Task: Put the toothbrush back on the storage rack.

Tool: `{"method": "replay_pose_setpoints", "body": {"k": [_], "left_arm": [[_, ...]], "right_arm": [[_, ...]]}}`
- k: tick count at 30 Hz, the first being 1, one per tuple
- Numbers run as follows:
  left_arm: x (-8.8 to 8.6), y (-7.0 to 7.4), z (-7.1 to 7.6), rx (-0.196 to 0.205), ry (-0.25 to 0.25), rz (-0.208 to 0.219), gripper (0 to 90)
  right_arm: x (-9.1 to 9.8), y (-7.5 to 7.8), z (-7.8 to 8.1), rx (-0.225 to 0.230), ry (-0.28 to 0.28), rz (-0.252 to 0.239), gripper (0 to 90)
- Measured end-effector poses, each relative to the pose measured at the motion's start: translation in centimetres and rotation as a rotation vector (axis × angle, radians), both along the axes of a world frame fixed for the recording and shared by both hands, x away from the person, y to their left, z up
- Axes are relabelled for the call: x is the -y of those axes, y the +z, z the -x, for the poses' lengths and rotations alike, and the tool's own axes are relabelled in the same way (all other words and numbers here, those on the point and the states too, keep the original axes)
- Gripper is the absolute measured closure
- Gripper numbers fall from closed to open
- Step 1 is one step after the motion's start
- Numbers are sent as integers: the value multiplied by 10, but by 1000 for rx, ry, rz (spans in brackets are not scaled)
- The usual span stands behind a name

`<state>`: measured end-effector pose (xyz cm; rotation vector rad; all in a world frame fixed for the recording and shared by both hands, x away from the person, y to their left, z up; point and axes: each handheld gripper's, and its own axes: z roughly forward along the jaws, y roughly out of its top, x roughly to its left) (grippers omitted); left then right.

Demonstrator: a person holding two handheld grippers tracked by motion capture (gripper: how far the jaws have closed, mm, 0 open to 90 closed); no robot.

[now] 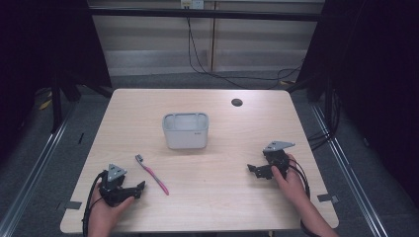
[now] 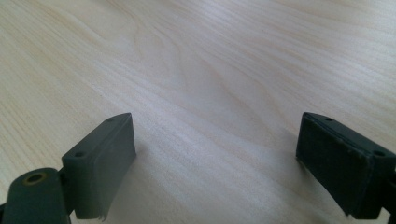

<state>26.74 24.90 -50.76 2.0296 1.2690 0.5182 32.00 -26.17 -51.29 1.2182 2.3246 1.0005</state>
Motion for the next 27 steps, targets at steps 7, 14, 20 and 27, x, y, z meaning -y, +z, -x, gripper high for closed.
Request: {"method": "replay_pose_setpoints", "body": {"k": [7, 14, 20, 27], "left_arm": [[5, 6, -6, -67, 20, -37, 168], [14, 24, -20, -270, 73, 43, 310], [31, 37, -38, -388, 89, 54, 358], [37, 38, -49, -439, 126, 68, 382]], "right_arm": [[0, 0, 0, 0, 0, 0, 113], [0, 0, 0, -2, 1, -2, 113], [0, 0, 0, -1, 1, -2, 113], [0, 0, 0, -1, 2, -2, 113]]}}
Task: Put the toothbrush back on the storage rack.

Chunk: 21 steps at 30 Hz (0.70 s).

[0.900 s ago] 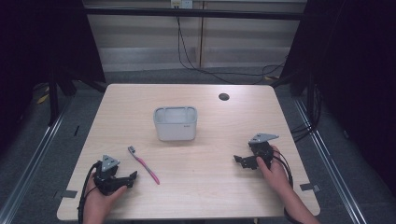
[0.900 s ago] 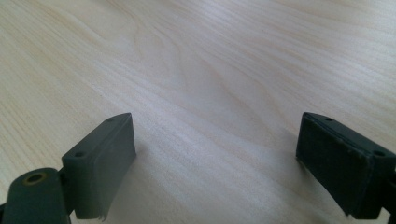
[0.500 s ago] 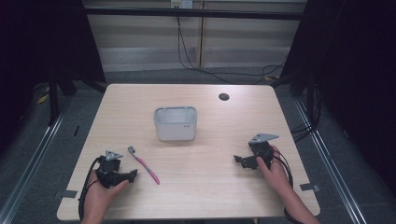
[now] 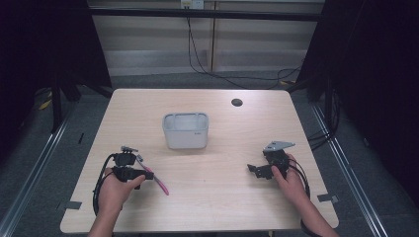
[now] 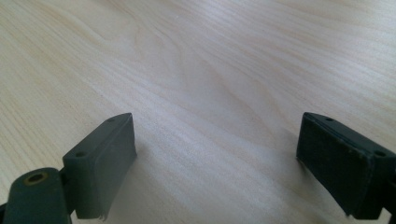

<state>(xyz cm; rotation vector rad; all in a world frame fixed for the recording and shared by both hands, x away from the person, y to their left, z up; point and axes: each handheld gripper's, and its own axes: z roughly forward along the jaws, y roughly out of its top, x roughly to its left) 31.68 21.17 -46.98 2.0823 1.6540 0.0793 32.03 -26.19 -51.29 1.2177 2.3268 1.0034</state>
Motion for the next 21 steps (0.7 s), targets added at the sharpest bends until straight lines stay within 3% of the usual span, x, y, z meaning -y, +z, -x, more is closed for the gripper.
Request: {"method": "replay_pose_setpoints", "body": {"k": [6, 9, 21], "left_arm": [[1, 5, -9, -12, 30, 9, 385], [2, 9, -13, 2, 46, 8, 387], [5, 4, -20, -3, 81, -7, 396]], "right_arm": [[0, 0, -1, 5, 6, 2, 113], [0, 0, -1, 5, 8, 1, 112], [0, 0, -1, 3, 8, 4, 112]]}}
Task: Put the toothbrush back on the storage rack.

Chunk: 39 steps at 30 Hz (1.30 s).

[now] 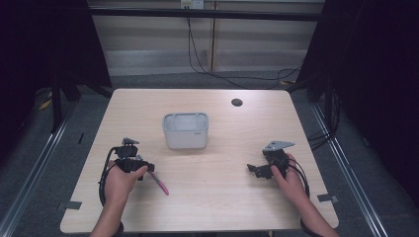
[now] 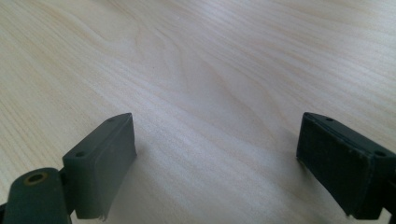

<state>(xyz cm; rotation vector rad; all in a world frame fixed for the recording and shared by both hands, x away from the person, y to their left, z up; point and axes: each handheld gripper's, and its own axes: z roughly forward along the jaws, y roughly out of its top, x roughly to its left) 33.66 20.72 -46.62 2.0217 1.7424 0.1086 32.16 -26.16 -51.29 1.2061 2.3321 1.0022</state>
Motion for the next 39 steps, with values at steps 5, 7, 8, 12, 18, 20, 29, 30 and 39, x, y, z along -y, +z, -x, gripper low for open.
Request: {"method": "replay_pose_setpoints", "body": {"k": [5, 7, 8, 12, 18, 20, 29, 30, 39], "left_arm": [[-1, -1, -2, -4, 17, -5, 408], [-1, -3, -2, -3, 23, -6, 413], [0, -5, -3, -10, 21, -12, 415], [1, -7, -3, -16, 20, -21, 443], [2, -6, -2, -21, 22, -51, 622], [2, -5, -2, -36, 29, -58, 748], [2, -6, 0, -3, 10, -94, 812], [2, -6, 0, 6, 10, -97, 812], [-1, 6, 1, 56, 9, -49, 830]], "right_arm": [[0, 0, 0, 0, 0, 0, 112], [0, 0, 0, 0, 0, 0, 112], [0, 0, 0, 0, 0, 0, 112], [0, 0, 0, -3, 0, -5, 113], [0, 0, -1, 0, 2, -3, 112], [0, 0, -1, -1, 2, -4, 112], [0, 0, -1, 0, 3, -4, 112], [0, 0, -1, 0, 3, -4, 112], [0, 0, -1, -3, 1, -6, 112]]}}
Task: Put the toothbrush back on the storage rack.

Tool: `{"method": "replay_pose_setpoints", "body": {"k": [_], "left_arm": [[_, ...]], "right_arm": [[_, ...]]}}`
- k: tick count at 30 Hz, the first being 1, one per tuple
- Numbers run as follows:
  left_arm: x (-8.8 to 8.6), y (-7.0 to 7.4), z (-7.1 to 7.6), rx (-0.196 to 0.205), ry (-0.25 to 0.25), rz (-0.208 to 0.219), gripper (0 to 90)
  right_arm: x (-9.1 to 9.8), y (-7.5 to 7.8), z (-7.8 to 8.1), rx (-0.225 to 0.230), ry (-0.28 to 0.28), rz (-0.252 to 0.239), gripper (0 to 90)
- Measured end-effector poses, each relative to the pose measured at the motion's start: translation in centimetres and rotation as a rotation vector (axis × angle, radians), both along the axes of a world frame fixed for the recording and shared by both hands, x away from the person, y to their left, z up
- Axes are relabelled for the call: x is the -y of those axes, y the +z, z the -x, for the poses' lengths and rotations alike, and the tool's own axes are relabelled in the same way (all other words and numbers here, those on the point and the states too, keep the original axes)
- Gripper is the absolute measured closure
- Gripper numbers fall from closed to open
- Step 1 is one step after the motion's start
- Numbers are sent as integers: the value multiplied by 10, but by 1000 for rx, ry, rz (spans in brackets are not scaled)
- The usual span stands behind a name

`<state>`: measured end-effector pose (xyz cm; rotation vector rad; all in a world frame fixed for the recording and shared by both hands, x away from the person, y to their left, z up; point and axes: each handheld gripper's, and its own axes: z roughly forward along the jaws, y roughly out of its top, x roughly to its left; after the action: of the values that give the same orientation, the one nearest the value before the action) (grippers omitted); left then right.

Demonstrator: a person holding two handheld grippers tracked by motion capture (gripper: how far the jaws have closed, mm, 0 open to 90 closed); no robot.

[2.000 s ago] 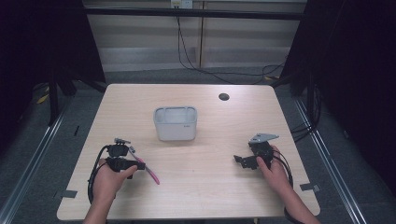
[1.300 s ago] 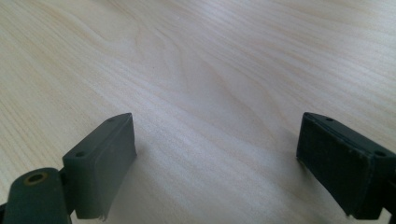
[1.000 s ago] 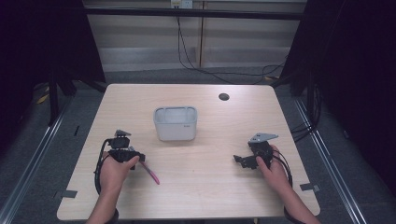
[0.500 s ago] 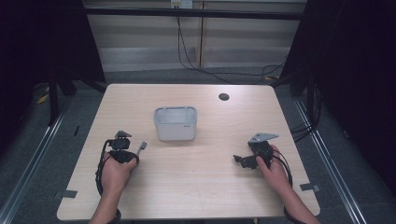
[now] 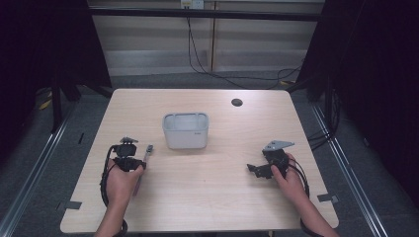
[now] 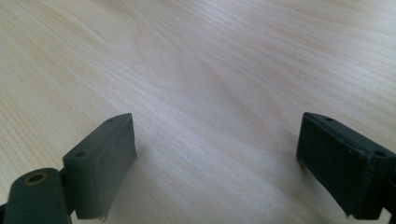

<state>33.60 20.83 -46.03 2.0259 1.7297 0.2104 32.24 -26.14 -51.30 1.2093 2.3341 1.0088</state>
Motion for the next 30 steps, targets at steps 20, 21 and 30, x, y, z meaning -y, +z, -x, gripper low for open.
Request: {"method": "replay_pose_setpoints", "body": {"k": [20, 21, 30], "left_arm": [[-3, 27, 5, 161, -6, 102, 830], [-2, 28, 6, 169, -3, 110, 830], [-5, 33, 9, 210, 6, 157, 830]], "right_arm": [[0, 0, 0, 0, 0, 0, 112], [0, 0, 0, 0, 0, 0, 112], [0, 0, 0, 0, 0, 0, 112]]}}
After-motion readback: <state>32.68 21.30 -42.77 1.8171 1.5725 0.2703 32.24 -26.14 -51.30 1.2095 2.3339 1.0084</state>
